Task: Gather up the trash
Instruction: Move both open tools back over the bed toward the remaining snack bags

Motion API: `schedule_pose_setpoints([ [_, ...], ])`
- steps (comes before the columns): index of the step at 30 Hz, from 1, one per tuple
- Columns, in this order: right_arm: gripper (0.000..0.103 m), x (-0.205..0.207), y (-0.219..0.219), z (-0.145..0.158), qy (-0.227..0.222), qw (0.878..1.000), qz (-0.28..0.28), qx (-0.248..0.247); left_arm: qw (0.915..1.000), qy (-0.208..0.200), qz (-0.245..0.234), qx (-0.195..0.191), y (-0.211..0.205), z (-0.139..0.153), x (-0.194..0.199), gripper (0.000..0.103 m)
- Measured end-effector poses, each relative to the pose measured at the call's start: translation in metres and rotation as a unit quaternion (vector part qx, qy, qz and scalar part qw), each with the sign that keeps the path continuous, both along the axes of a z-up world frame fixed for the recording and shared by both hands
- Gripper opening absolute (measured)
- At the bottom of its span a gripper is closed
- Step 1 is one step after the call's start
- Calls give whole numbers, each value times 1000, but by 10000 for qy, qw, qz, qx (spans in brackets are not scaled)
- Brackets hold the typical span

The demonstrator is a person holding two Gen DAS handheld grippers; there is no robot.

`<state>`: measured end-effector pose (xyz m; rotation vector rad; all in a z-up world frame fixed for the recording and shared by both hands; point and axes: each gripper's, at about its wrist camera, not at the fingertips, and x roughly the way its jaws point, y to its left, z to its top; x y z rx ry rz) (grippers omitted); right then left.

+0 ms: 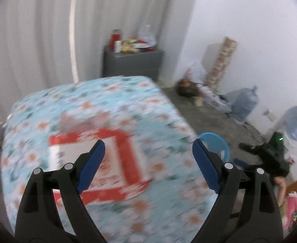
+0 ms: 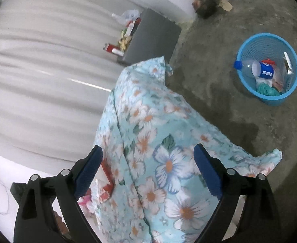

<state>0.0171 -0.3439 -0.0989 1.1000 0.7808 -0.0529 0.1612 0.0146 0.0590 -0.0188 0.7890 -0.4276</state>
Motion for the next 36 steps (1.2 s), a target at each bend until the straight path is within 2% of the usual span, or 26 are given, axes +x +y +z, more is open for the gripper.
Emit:
schedule_pose_setpoints([
  [4,89,8,18,7,-36,9997,251,-70,9989,88,449,22,43,-10,-9,83],
  [8,89,11,31,16,-49,9988,399,-273,9974,76,715,27,61,-14,-13,83],
  [15,89,13,42,24,-96,9979,523,-364,9977,-36,669,62,61,-12,-17,83],
  [21,89,11,42,25,-105,9981,511,-323,9981,27,605,107,52,-14,-15,83],
  [36,89,11,45,24,-105,9981,528,-312,9976,88,683,88,56,-20,-12,83],
])
